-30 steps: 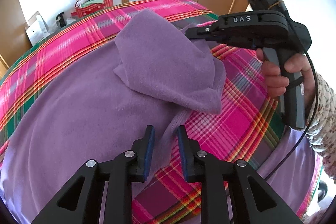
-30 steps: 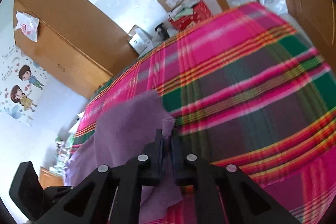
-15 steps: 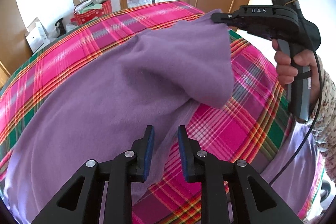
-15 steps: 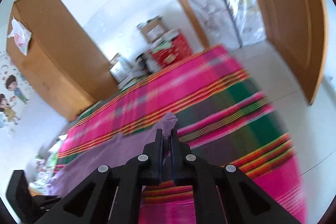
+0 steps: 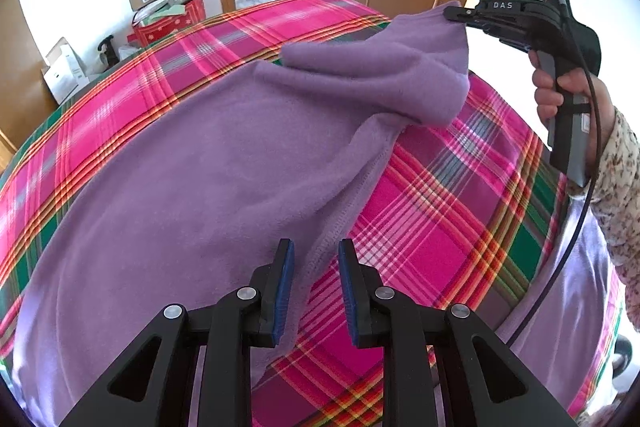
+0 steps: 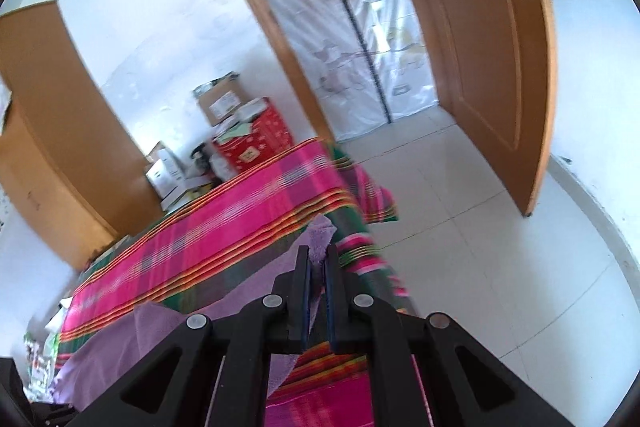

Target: Fold clothes

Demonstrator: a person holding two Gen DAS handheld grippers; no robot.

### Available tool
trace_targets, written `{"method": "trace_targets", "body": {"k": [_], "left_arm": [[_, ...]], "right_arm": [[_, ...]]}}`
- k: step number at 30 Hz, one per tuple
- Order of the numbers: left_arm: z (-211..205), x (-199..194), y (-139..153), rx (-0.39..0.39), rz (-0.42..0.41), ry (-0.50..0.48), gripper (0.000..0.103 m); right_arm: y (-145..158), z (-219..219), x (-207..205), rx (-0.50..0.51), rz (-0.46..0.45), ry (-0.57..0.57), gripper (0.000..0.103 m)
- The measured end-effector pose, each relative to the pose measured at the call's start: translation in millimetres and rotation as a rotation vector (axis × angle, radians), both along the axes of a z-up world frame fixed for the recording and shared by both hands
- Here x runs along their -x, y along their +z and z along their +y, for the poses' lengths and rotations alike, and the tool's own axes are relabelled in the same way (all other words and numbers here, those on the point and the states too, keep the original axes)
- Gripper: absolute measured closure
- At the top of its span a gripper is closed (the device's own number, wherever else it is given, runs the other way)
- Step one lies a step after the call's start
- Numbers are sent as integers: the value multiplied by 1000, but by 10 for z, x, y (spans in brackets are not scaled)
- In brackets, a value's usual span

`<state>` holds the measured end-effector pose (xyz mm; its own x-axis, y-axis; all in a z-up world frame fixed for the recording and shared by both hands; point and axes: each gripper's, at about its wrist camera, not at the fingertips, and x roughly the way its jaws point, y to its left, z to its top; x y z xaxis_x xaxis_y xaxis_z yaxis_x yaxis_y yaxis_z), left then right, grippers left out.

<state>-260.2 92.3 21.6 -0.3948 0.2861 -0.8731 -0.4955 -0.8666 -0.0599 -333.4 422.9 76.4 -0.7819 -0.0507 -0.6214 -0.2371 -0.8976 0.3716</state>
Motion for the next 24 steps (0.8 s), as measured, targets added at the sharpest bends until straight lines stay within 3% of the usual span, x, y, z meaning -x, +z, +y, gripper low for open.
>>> {"method": "trace_targets", "body": {"k": [7, 24], "left_arm": [[40, 7, -33, 17, -7, -16, 80], [54, -48, -79, 23, -24, -55, 80]], "right_arm": [[-51, 324, 16, -37, -16, -105, 97], [-394, 597, 157, -7, -164, -178, 97]]}}
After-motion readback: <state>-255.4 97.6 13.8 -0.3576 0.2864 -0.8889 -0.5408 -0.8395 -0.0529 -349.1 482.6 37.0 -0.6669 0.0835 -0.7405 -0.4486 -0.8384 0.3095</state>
